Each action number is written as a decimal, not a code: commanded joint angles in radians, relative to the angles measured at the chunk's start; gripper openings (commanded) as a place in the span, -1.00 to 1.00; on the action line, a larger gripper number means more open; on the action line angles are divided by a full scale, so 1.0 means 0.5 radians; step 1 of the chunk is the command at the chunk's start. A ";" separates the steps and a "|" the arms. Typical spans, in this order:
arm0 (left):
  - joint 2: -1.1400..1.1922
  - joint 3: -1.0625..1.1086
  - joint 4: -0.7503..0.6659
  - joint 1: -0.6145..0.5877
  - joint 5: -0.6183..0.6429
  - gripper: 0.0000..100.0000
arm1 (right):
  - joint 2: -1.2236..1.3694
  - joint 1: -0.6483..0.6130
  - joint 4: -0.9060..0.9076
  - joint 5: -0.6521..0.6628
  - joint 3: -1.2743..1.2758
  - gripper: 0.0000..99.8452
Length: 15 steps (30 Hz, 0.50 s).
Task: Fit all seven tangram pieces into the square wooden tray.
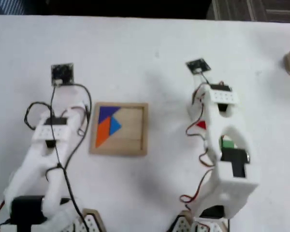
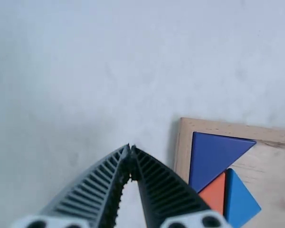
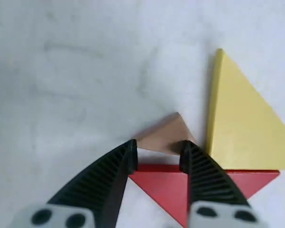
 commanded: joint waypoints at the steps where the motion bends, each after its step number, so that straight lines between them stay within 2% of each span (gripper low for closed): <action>1: 0.005 -0.110 -0.040 -0.029 -0.018 -0.95 | 0.118 0.032 0.133 0.025 -0.282 -0.70; 10: 0.005 -0.110 -0.046 -0.029 -0.018 -0.95 | 0.250 0.038 0.259 0.025 -0.371 -0.70; 15: 0.005 -0.110 -0.049 -0.029 -0.018 -0.95 | 0.253 -0.094 0.400 0.025 -0.365 -0.70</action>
